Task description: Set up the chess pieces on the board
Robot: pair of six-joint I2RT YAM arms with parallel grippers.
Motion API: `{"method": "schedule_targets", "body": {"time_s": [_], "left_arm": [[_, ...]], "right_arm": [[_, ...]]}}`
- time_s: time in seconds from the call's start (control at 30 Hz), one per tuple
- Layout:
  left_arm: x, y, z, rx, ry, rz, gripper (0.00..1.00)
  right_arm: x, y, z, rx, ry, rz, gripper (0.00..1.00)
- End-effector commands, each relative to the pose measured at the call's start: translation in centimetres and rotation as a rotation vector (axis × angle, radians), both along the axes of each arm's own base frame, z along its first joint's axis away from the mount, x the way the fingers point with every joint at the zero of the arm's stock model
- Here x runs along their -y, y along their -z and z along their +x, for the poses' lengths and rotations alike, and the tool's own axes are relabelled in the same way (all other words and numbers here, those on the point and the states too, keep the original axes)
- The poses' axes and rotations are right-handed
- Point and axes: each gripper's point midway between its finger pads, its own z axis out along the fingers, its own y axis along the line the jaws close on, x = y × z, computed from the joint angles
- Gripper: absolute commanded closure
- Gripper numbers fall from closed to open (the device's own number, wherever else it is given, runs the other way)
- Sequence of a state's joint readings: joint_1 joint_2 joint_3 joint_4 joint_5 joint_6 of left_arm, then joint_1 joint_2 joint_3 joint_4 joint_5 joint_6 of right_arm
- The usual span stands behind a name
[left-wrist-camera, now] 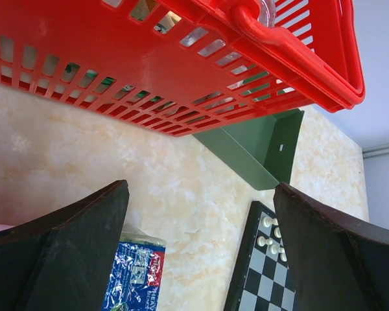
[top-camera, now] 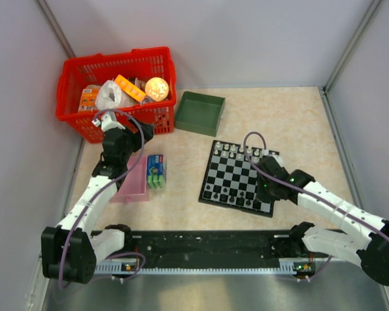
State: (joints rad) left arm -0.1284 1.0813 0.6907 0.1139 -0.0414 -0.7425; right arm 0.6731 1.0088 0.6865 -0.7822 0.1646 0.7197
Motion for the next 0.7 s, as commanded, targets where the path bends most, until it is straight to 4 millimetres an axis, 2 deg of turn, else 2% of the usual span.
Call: {"method": "schedule_targets", "body": {"time_s": [0.0, 0.2, 0.67], "left_arm": [[-0.2, -1.9, 0.2, 0.076, -0.007, -0.014, 0.01], [-0.1, -1.7, 0.2, 0.074, -0.003, -0.018, 0.01], [-0.2, -1.6, 0.2, 0.072, -0.006, -0.015, 0.01]], "right_arm": [[0.2, 0.5, -0.8, -0.006, 0.048, -0.016, 1.00], [0.3, 1.2, -1.2, -0.011, 0.052, -0.029, 1.00], [0.5, 2.0, -0.7, 0.006, 0.069, -0.056, 1.00]]}}
